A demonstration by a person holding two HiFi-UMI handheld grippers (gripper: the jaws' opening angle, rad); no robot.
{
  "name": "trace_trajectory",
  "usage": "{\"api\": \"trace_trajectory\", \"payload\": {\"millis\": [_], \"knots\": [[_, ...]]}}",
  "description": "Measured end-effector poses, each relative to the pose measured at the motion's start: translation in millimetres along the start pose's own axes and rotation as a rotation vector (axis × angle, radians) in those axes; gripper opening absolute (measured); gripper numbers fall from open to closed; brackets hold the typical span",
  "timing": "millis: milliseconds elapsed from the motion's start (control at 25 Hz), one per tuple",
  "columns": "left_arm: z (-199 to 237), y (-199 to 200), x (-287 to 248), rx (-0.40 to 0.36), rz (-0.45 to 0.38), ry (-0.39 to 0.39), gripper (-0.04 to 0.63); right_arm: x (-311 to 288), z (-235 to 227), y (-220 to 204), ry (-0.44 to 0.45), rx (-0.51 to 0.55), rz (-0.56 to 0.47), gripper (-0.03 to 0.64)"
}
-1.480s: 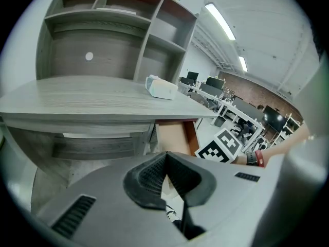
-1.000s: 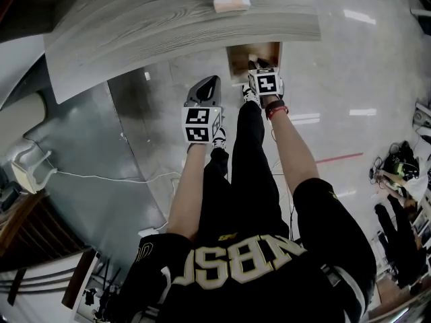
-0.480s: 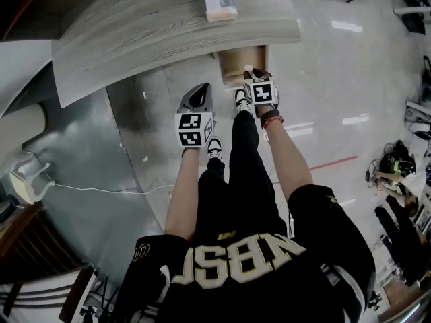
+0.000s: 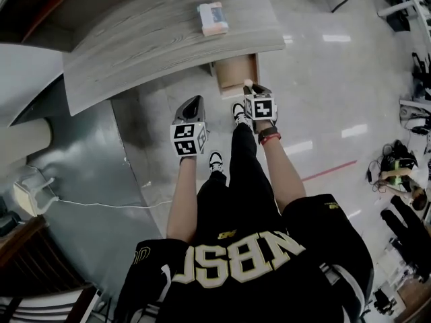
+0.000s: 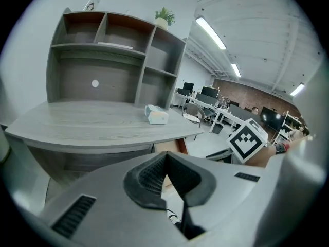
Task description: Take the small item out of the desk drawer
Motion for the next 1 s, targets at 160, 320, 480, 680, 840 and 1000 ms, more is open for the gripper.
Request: {"api": "trace_trajectory", "payload": {"millis": [160, 320, 480, 680, 840, 1000], "knots": [[2, 11, 18, -0.015, -0.028, 0.001, 0.012, 30, 8, 3, -0.004, -0.018, -0.040, 0.110], [1, 25, 33, -0.008, -0.067, -0.002, 0.012, 59, 14, 11, -0.029, -0.030, -0.087, 0.110], [5, 42, 44, 0.016, -0.126, 0.003, 0.012, 80, 22, 25, -0.035, -0.049, -0.114, 0.112], [5, 55, 70, 0.015, -0.157, 0.023, 0.013, 125, 42, 35, -0.026, -0.060, -0.145, 0.114], [6, 69, 88, -0.012, -0.182, 0.029, 0.014, 141, 57, 41, 0.001, -0.015, -0.192, 0.117], [5, 83, 106, -0.044, -0.214, 0.032, 0.013, 161, 73, 52, 0.003, 0.055, -0.262, 0.117]]}}
Point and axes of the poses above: the fingertips, and each gripper's own axes: x backward along the fingers, z to its left, y out of its top, the point moved 7 cm from there along x, backward along the fingers, and after that the axes turned 3 degrees about y, right-handed, at the moved point
